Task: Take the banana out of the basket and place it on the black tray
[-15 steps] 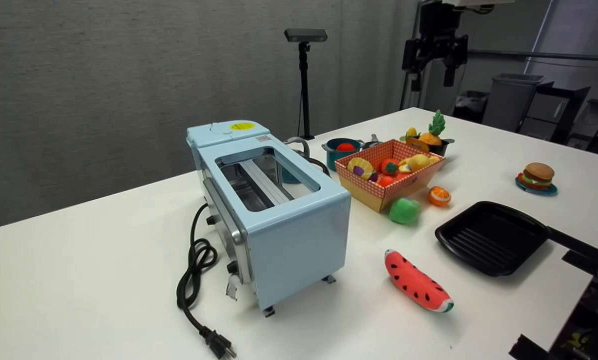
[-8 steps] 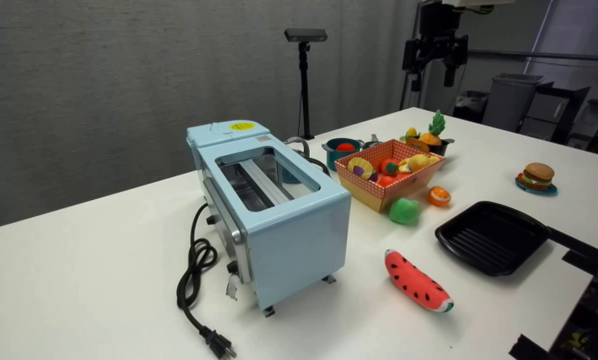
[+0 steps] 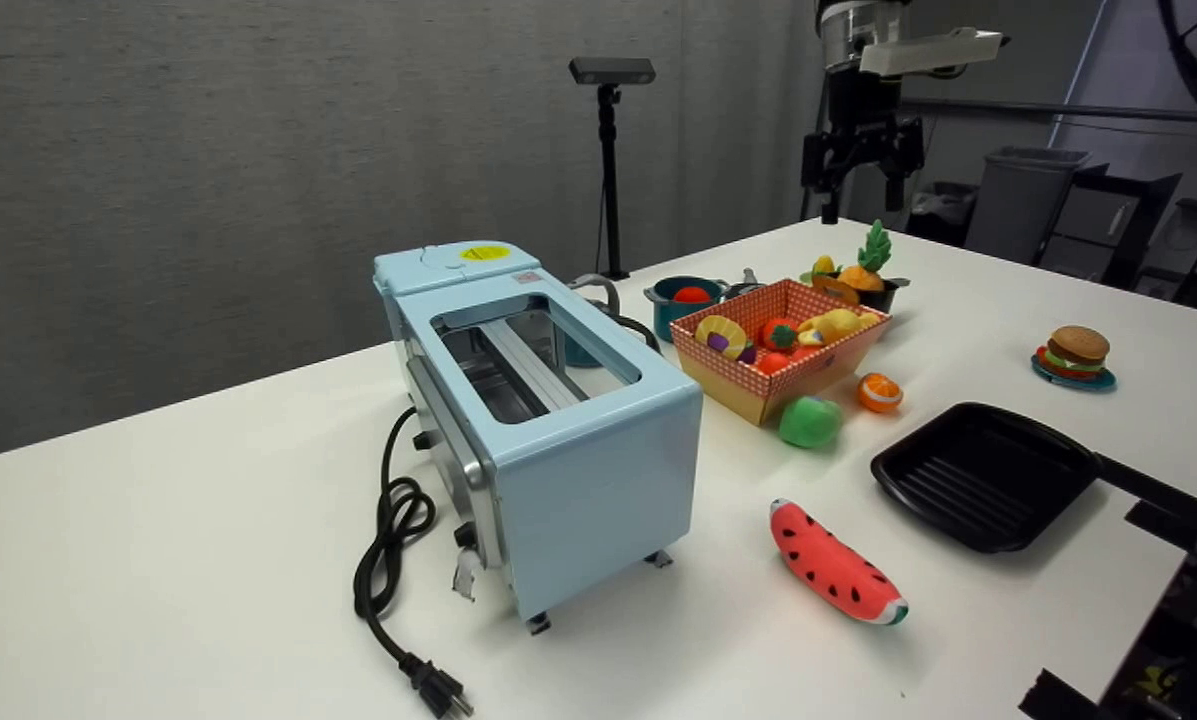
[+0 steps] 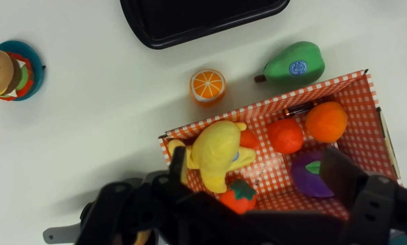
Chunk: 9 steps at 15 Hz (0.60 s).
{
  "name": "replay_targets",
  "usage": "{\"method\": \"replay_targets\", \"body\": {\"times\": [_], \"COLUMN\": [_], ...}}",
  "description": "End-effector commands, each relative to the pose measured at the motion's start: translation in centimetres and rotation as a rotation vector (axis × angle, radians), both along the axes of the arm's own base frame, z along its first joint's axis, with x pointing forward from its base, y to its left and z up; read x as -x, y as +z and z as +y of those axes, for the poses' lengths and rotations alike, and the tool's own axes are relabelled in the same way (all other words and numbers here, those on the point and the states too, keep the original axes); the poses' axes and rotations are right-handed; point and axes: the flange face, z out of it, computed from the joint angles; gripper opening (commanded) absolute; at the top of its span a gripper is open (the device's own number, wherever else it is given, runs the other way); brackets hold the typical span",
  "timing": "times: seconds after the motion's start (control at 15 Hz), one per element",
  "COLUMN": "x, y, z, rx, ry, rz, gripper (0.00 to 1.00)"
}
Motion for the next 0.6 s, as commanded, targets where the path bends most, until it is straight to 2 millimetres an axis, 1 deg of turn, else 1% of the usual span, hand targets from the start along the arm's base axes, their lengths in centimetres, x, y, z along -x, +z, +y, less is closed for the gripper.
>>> {"method": "replay_targets", "body": {"times": [0.0, 0.13, 0.33, 0.53], "x": [-2.6, -3.5, -4.7, -5.5], "y": [-2.0, -3.4, -5.8, -8.1], "z": [-1.1, -1.1, -0.6, 0.0], "rx": [0.004, 0.018, 0.049, 0.069], "ry": [-0.041, -0.055, -0.077, -0.096], "rz": [0.067, 0.1, 0.156, 0.218], "gripper": [1.0, 1.0, 1.0, 1.0]}}
